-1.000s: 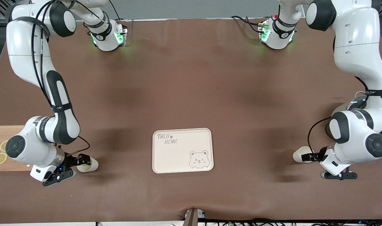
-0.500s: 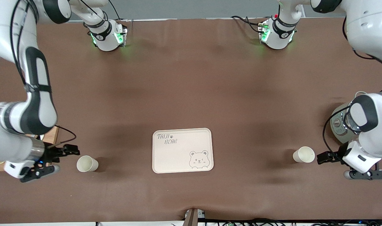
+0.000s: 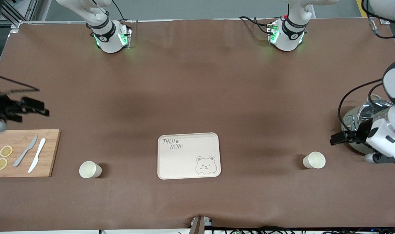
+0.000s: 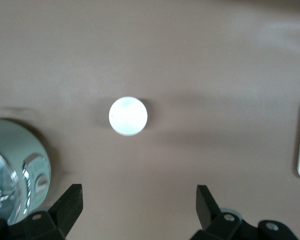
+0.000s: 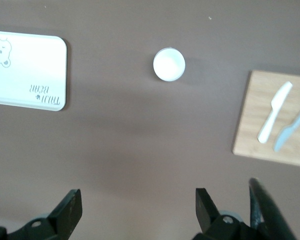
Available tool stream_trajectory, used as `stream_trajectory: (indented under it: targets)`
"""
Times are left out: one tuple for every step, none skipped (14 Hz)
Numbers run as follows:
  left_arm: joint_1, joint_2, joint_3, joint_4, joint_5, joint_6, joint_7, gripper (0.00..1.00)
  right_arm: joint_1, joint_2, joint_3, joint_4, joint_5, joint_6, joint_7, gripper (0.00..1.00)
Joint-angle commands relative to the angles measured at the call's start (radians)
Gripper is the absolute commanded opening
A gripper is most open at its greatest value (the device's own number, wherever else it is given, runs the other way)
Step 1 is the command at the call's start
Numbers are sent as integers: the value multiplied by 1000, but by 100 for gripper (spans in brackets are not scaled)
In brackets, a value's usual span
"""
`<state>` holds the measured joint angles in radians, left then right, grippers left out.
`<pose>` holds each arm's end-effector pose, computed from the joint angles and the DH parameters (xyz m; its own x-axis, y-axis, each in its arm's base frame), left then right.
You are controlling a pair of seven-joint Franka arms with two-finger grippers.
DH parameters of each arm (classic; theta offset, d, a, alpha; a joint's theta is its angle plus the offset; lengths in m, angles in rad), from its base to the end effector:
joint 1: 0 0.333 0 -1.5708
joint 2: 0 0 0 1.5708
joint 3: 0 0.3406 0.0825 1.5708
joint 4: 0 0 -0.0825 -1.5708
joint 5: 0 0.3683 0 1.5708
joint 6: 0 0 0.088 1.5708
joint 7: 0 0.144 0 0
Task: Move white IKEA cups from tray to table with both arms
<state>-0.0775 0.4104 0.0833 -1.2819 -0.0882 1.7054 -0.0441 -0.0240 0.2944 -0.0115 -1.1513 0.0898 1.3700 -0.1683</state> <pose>0.6768 -0.0181 0.5077 0.9985 0.0543 0.0118 0.0535 -0.9971 0.0549 0.6098 -0.0062 0.6132 0.9869 0.1498 -0.0595 0.1437 -0.9849 -0.0970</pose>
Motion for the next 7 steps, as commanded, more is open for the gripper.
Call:
stream_trajectory:
  targets:
    - [1, -91, -4, -25, 19, -70, -14, 100, -28, -113, 5, -100, -30, -57, 32, 100]
    - [-1, -120, -4, -25, 19, -101, -19, 100, -33, -162, 7, -170, -30, -54, 33, 100]
    - [1, -148, -5, -25, 16, -148, -37, 100, -33, -232, 5, -285, -33, -2, 33, 100]
    - [4, -174, -7, -25, 13, -191, -48, 100, -36, -298, 5, -400, -38, 71, 32, 100]
    - [7, -206, -7, -25, 15, -217, -48, 100, -56, -352, 5, -483, -39, 116, 32, 100]
    - [10, -232, -8, -25, 19, -225, -40, 100, -69, -362, 7, -488, -39, 109, 32, 100]
    - [10, -258, -5, -28, 22, -239, -37, 100, -70, -363, 7, -479, -41, 107, 30, 100]
